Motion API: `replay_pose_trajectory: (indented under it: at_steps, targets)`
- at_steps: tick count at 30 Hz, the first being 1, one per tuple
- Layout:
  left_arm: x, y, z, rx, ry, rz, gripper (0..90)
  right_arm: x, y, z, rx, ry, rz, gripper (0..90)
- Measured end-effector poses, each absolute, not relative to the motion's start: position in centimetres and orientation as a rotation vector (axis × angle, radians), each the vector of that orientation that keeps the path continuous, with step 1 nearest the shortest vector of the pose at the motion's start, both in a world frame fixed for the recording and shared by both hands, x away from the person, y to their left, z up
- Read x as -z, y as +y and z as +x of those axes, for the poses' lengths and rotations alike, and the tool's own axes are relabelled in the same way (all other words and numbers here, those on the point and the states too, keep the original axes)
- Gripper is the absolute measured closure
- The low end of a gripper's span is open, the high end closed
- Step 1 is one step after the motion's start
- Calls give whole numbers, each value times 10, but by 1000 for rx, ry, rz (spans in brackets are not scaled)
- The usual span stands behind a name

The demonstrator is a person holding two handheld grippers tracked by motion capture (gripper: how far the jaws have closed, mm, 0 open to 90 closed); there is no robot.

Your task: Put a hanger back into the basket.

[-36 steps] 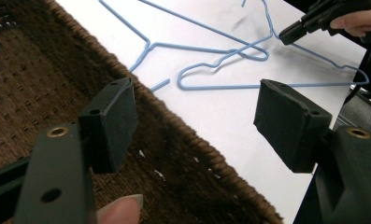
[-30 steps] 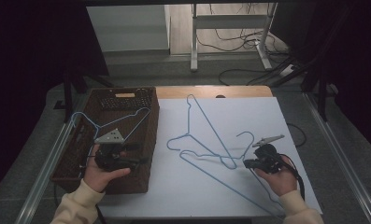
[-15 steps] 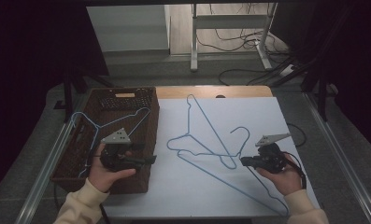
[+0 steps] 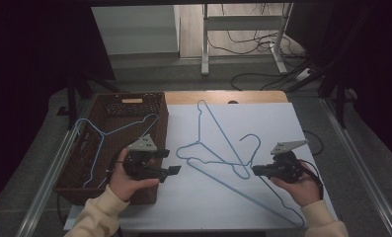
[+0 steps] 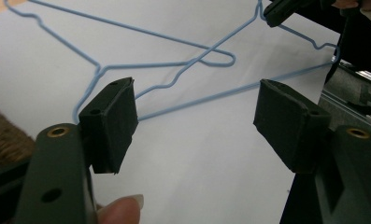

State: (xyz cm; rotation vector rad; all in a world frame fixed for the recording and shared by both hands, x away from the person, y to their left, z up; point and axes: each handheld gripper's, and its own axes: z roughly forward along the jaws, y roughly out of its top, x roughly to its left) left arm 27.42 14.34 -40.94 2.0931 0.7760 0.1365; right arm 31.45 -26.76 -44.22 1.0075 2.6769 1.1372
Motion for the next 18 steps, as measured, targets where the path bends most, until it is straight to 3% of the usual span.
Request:
replay_pose_trajectory:
  at_steps: [18]
  targets:
    - [420, 89, 293, -52, 688, 2166, 310, 431, -267, 308, -1218, 2720, 925, 875]
